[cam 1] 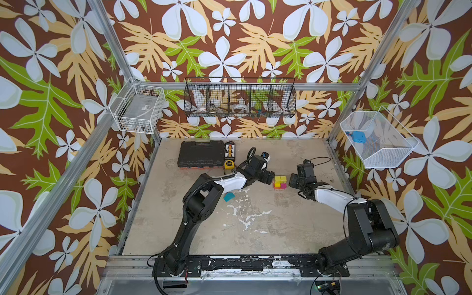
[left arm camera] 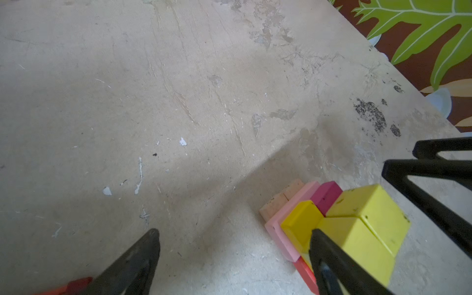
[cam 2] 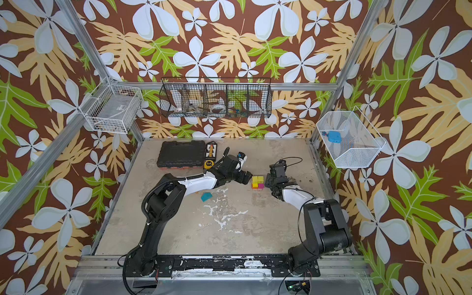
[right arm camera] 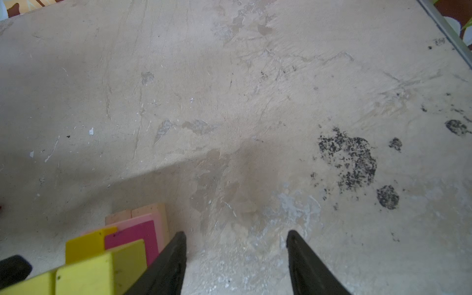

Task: Build the wood block tower

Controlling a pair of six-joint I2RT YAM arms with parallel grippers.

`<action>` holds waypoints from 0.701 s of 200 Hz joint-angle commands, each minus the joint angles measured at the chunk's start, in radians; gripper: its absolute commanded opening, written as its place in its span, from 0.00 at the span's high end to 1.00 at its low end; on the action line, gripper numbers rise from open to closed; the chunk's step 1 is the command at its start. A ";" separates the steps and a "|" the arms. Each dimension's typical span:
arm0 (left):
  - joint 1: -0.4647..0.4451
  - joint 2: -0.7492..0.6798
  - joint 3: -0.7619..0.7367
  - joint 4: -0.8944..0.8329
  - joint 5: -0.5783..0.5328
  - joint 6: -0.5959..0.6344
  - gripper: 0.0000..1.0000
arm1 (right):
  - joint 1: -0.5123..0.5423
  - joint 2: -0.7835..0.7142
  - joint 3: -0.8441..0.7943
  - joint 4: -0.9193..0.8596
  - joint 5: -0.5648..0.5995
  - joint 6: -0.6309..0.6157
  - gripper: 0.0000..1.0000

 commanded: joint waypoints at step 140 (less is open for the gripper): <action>0.024 -0.211 -0.202 0.076 -0.181 0.045 0.07 | 0.003 -0.020 -0.014 0.007 0.018 0.000 0.36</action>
